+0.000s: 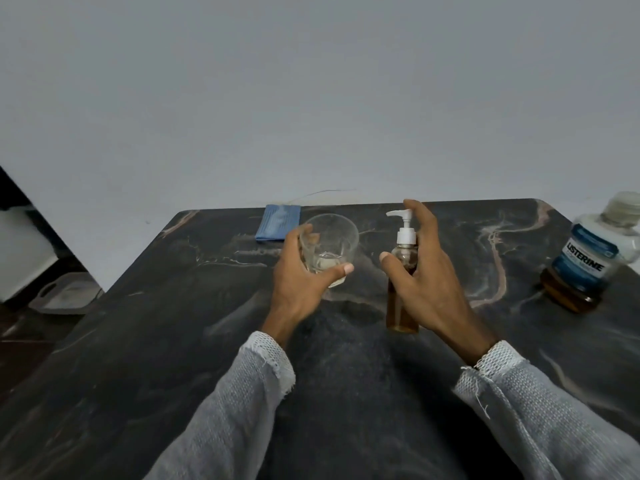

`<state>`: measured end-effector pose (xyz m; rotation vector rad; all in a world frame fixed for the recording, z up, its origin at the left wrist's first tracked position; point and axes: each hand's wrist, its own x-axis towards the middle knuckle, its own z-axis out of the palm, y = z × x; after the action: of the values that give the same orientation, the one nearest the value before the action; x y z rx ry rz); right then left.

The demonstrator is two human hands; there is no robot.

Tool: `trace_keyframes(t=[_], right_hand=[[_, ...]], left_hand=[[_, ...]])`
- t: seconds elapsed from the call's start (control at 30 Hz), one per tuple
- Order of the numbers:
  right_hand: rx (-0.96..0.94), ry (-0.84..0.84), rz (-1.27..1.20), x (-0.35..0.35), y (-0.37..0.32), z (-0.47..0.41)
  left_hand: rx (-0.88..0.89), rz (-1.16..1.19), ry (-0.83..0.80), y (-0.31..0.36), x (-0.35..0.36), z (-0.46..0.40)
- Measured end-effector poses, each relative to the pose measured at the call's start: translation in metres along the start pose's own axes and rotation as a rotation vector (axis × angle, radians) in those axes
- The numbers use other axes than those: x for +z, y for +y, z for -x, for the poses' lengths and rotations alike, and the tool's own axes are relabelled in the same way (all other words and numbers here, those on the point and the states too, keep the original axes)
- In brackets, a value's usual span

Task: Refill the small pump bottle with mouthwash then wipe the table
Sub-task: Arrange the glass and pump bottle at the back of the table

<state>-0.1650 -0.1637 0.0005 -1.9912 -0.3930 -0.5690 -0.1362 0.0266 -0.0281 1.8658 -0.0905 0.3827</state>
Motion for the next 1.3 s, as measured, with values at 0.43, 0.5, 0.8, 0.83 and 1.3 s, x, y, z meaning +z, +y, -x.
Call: trace_keyframes(t=[0.43,0.5,0.8,0.83,1.3], right_hand=[[-0.144,-0.128,0.213,0.021,-0.036,0.027],[-0.163,-0.127,0.267,0.025,-0.036,0.024],[-0.197,-0.093,0.322,0.032,-0.033,0.011],[-0.196,-0.085,0.326,0.033,-0.033,0.009],[-0.207,-0.104,0.281,0.039,-0.035,0.008]], left_hand=[[0.047,0.085,0.032,0.001,0.003,0.038],[0.062,0.085,0.031,-0.001,0.003,0.039],[0.069,0.024,0.041,-0.005,0.004,0.038],[0.07,0.016,0.041,-0.006,0.004,0.038],[0.056,0.004,0.018,-0.011,0.005,0.036]])
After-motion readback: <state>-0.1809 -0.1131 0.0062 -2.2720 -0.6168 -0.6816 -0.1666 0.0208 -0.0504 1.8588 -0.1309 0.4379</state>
